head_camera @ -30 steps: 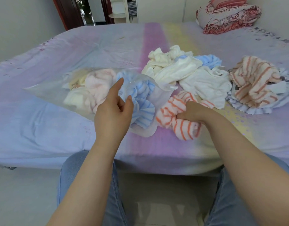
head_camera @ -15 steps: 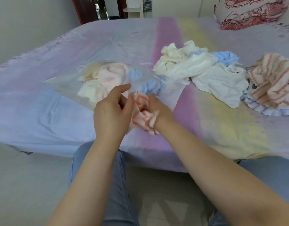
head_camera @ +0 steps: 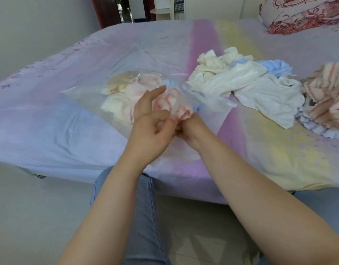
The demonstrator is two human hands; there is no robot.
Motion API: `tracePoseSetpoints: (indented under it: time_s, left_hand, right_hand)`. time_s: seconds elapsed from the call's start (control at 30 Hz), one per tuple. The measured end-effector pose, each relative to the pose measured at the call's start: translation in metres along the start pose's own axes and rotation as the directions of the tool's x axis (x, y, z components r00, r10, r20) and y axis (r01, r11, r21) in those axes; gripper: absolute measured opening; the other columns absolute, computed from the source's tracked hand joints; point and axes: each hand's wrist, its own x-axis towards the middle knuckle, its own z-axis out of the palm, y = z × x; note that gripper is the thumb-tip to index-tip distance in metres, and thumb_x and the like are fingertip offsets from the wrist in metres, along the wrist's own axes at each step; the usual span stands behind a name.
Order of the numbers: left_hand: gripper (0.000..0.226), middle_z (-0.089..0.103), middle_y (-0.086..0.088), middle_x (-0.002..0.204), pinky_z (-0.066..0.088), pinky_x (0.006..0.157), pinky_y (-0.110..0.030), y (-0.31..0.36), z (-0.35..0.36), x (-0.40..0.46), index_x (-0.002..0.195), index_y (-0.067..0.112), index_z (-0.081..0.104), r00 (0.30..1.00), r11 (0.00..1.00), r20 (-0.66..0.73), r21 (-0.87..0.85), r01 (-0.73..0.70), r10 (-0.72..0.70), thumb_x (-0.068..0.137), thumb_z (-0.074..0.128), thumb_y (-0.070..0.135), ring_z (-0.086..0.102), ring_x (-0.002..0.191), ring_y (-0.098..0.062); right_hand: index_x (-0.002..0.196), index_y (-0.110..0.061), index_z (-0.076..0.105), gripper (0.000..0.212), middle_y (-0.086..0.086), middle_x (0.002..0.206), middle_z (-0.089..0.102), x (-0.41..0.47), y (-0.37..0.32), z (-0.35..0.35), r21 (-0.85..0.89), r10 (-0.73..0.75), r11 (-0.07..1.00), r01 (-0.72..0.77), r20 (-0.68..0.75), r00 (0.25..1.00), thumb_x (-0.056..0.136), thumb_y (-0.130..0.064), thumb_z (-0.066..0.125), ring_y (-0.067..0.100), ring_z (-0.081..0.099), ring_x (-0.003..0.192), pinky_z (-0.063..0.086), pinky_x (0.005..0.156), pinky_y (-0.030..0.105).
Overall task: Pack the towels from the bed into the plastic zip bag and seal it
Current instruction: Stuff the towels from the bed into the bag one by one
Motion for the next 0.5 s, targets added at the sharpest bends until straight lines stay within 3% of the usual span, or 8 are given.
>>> tracePoseSetpoints:
  time_s: [0.07,0.1,0.2,0.27,0.37,0.43,0.47,0.5]
  left_hand:
    - [0.043,0.039,0.014,0.143,0.022,0.114,-0.023,0.004,-0.004,0.003,0.056,0.005,0.057,0.999,0.996,0.029,-0.083,0.037,-0.035,0.086,0.049,0.035,0.026,0.141,-0.011]
    - [0.040,0.039,0.015,0.143,0.021,0.116,-0.031,0.005,-0.006,0.005,0.056,0.007,0.057,0.998,0.996,0.035,-0.079,0.053,-0.050,0.088,0.050,0.031,0.025,0.143,-0.012]
    - [0.041,0.040,0.017,0.145,0.018,0.118,-0.040,0.002,-0.016,0.011,0.059,0.005,0.053,0.997,0.997,0.027,-0.019,0.078,-0.078,0.089,0.049,0.033,0.020,0.146,-0.013]
    - [0.045,0.041,0.020,0.144,0.015,0.118,-0.047,-0.006,-0.021,0.014,0.060,0.006,0.050,0.998,0.997,0.045,0.049,0.053,-0.055,0.087,0.047,0.043,0.019,0.146,-0.010]
    - [0.055,0.040,0.025,0.141,0.011,0.119,-0.049,-0.015,-0.019,0.018,0.063,0.004,0.054,0.992,0.990,0.120,0.144,0.006,-0.024,0.084,0.039,0.053,0.022,0.144,-0.004]
    - [0.055,0.042,0.023,0.142,0.016,0.119,-0.046,-0.018,-0.012,0.022,0.068,0.003,0.060,0.988,0.993,0.151,0.115,0.023,-0.041,0.087,0.042,0.051,0.025,0.143,-0.002]
    - [0.051,0.044,0.022,0.143,0.021,0.118,-0.040,-0.021,-0.007,0.024,0.070,0.002,0.062,0.985,0.995,0.162,0.087,0.044,-0.057,0.089,0.046,0.047,0.029,0.140,0.001]
    - [0.048,0.045,0.021,0.142,0.026,0.114,-0.030,-0.023,-0.001,0.025,0.072,0.000,0.062,0.980,0.995,0.184,0.080,0.066,-0.079,0.091,0.048,0.042,0.034,0.135,0.005]
  right_hand:
    - [0.130,0.009,0.045,0.039,0.033,0.131,0.050,-0.007,-0.012,0.022,-0.032,-0.050,0.998,0.055,0.145,0.988,0.102,-0.011,0.028,0.036,0.055,0.115,0.045,0.092,0.037]
    - [0.127,0.008,0.047,0.035,0.025,0.127,0.054,-0.012,-0.017,0.028,-0.172,-0.064,0.980,0.096,0.179,0.982,0.102,-0.004,0.026,0.031,0.053,0.115,0.042,0.090,0.027]
    - [0.082,-0.024,0.053,0.034,-0.005,0.080,0.051,-0.019,-0.020,0.026,-0.614,0.069,0.765,0.195,0.378,0.923,0.097,0.001,0.036,0.005,0.049,0.073,0.037,0.064,0.009]
    - [0.092,-0.027,0.059,0.021,-0.001,0.084,0.062,-0.014,-0.010,0.007,-0.721,0.104,0.662,0.207,0.362,0.926,0.092,-0.008,0.048,0.009,0.058,0.073,0.047,0.065,0.014]
    - [0.110,-0.024,0.064,0.030,0.002,0.096,0.069,-0.027,0.016,-0.037,-0.522,-0.236,0.834,0.179,-0.044,0.971,0.090,-0.009,0.049,0.010,0.064,0.076,0.047,0.064,0.014]
    - [0.102,-0.022,0.067,0.024,-0.003,0.106,0.066,-0.044,0.035,-0.067,-0.464,-0.474,0.845,0.265,-0.423,0.772,0.093,-0.011,0.047,0.004,0.059,0.085,0.043,0.073,0.010]
    - [0.106,-0.022,0.067,0.024,-0.004,0.117,0.064,-0.051,0.041,-0.077,-0.423,-0.451,0.872,0.247,-0.496,0.742,0.095,-0.018,0.046,0.003,0.056,0.094,0.043,0.083,0.011]
    - [0.113,-0.022,0.066,0.028,-0.005,0.128,0.059,-0.054,0.046,-0.084,-0.341,-0.337,0.923,0.179,-0.490,0.804,0.098,-0.030,0.043,0.004,0.053,0.103,0.043,0.094,0.017]
